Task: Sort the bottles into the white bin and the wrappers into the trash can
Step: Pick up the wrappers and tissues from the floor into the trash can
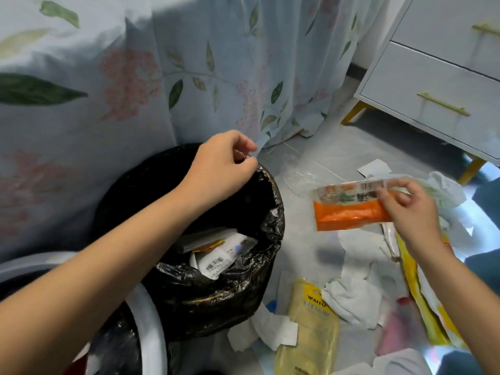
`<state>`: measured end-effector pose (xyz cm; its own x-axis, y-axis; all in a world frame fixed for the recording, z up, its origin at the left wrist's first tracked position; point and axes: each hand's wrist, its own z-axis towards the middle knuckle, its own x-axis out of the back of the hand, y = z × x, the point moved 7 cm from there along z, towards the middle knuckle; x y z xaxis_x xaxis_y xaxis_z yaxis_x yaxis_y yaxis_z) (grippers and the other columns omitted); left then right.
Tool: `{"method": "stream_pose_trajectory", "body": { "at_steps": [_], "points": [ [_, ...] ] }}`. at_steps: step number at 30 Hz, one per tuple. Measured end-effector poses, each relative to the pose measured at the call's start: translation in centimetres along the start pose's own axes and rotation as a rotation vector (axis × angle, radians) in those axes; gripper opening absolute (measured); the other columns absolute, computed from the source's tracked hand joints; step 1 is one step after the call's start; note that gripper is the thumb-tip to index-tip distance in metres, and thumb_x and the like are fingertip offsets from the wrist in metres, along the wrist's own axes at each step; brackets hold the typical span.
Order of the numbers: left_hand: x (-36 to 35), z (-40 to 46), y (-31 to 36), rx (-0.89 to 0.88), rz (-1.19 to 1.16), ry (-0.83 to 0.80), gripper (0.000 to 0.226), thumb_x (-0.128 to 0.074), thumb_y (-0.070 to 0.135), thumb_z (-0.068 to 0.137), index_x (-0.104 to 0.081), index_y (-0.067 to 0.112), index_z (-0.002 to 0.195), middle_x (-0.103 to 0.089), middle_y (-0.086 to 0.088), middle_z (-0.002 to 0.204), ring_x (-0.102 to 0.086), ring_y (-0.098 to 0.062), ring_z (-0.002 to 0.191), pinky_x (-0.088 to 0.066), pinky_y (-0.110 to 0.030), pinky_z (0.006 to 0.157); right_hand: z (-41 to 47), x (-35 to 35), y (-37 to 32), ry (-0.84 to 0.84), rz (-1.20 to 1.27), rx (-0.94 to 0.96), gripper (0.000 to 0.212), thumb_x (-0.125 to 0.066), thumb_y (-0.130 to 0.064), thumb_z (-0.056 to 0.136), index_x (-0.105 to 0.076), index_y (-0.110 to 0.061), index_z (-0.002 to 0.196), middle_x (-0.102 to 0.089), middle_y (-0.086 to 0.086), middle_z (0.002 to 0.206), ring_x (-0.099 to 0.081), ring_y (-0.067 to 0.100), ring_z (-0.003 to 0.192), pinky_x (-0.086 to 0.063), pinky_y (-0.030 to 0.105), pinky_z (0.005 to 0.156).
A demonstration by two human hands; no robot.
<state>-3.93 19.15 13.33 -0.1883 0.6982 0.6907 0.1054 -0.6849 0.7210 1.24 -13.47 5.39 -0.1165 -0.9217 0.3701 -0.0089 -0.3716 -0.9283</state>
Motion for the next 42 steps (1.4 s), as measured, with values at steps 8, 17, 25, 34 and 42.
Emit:
{"method": "stream_pose_trajectory", "body": {
  "at_steps": [8,17,25,34,42],
  "points": [
    [-1.4,-3.3,4.6,-0.059,-0.280,-0.151,0.068,-0.072,0.059,0.066,-0.060,0.027,0.125,-0.065,0.017,0.116,-0.056,0.007,0.110,-0.049,-0.022,0.096,-3.3,-1.0,-9.6,-0.192,0.100,0.033,0.011,-0.061,-0.018,0.086,-0.057,-0.027,0.089,-0.070,0.004,0.086,-0.070,0.013,0.070,-0.057,0.021,0.055],
    [-2.0,-4.1,1.8,0.180,-0.508,-0.305,0.009,-0.076,0.019,0.077,-0.075,0.011,0.081,-0.075,-0.009,0.075,-0.068,-0.013,0.064,-0.054,-0.025,0.062,-3.7,-4.8,-12.5,-0.358,0.230,0.098,0.021,-0.056,-0.038,0.079,-0.063,-0.023,0.093,-0.071,-0.007,0.078,-0.068,0.009,0.068,-0.057,0.021,0.060],
    [-3.6,-5.5,-3.3,0.588,-0.812,-0.300,0.021,-0.071,0.012,0.078,-0.071,-0.002,0.094,-0.072,-0.014,0.075,-0.067,-0.017,0.053,-0.058,-0.028,0.059,-3.8,-2.6,10.2,-0.134,-0.183,-0.379,0.015,-0.063,-0.004,0.086,-0.062,-0.004,0.101,-0.066,0.020,0.097,-0.062,0.016,0.068,-0.052,0.028,0.062],
    [-4.4,-6.2,-4.5,0.621,-0.842,-0.326,0.029,-0.071,0.014,0.079,-0.069,-0.007,0.099,-0.072,-0.023,0.087,-0.069,-0.023,0.061,-0.059,-0.030,0.062,-2.7,-2.7,18.4,-0.391,-1.047,-0.342,0.099,-0.076,-0.044,0.071,-0.020,-0.017,0.148,-0.032,0.007,0.149,-0.029,0.035,0.134,-0.031,0.039,0.104],
    [-4.8,-6.2,-5.1,0.636,-0.874,-0.328,0.029,-0.068,0.012,0.082,-0.067,-0.010,0.101,-0.072,-0.024,0.086,-0.068,-0.022,0.058,-0.059,-0.027,0.058,-1.0,-3.5,19.2,-0.415,-1.412,-0.218,0.050,-0.061,-0.051,0.082,-0.052,-0.026,0.124,-0.046,0.003,0.130,-0.040,0.027,0.121,-0.039,0.036,0.098]
  ]
}}
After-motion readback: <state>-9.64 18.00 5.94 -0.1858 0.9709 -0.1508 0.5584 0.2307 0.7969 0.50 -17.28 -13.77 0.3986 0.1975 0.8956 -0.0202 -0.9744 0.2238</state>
